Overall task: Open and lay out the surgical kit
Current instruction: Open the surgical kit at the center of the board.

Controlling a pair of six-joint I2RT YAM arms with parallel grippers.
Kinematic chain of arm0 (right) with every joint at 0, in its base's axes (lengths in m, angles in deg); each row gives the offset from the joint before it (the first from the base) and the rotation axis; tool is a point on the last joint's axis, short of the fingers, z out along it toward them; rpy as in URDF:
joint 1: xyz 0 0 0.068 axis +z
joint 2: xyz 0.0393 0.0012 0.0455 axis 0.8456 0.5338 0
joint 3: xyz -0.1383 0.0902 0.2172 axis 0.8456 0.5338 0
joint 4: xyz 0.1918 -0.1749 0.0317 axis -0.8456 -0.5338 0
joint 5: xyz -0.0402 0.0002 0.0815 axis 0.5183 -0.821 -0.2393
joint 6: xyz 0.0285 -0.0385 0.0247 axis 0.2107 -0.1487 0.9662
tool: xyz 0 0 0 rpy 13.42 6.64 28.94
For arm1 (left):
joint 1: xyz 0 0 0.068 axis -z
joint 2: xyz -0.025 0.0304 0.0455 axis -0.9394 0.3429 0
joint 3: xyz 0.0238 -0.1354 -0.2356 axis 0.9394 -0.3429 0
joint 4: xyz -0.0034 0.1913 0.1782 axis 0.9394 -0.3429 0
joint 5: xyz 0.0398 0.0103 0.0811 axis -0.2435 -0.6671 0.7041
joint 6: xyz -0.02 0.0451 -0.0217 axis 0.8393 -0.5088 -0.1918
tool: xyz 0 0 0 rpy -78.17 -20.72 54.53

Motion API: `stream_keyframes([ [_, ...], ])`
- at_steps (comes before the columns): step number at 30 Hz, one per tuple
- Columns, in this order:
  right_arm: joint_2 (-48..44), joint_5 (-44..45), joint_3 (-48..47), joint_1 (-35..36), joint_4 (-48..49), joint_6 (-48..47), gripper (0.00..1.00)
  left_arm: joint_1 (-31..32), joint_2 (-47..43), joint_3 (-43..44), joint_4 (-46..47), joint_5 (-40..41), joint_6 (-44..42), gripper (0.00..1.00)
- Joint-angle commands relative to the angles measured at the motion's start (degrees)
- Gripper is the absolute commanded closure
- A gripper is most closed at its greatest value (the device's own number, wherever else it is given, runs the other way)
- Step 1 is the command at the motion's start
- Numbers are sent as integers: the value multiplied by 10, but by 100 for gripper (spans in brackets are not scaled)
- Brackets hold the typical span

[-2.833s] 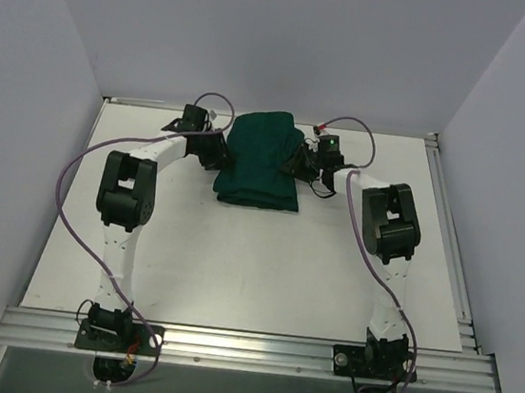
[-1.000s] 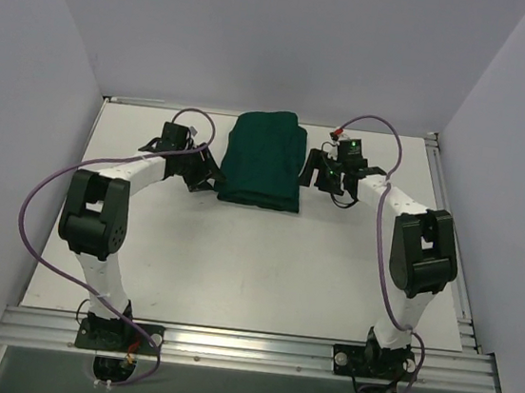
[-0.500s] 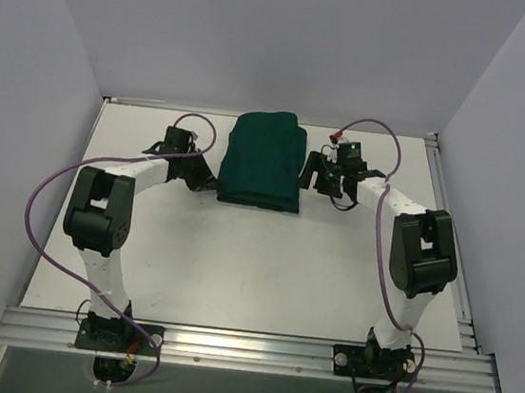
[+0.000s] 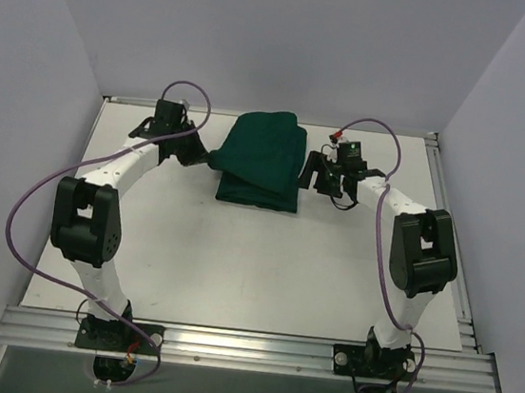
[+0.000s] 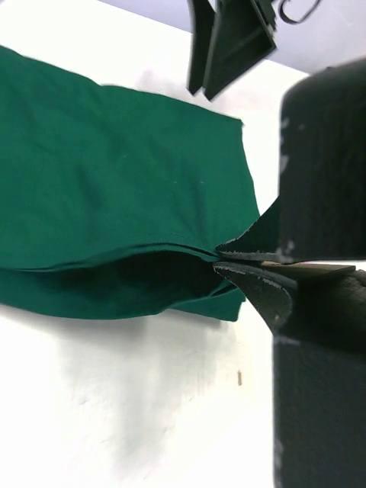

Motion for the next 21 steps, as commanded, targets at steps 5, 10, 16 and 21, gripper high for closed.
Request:
stream_keyframes([
  [5, -17, 3, -35, 2, -21, -15, 28, -108, -65, 74, -95, 37, -46, 98],
  [10, -18, 6, -54, 3, -23, -22, 28, -237, -86, 120, -170, 34, -87, 98],
  [16, 14, -31, -91, 29, -6, 5, 28, -357, -86, 146, -272, 167, -146, 94],
  [21, 45, -47, -123, 58, -23, 36, 29, -404, -35, 125, -278, 201, -186, 43],
])
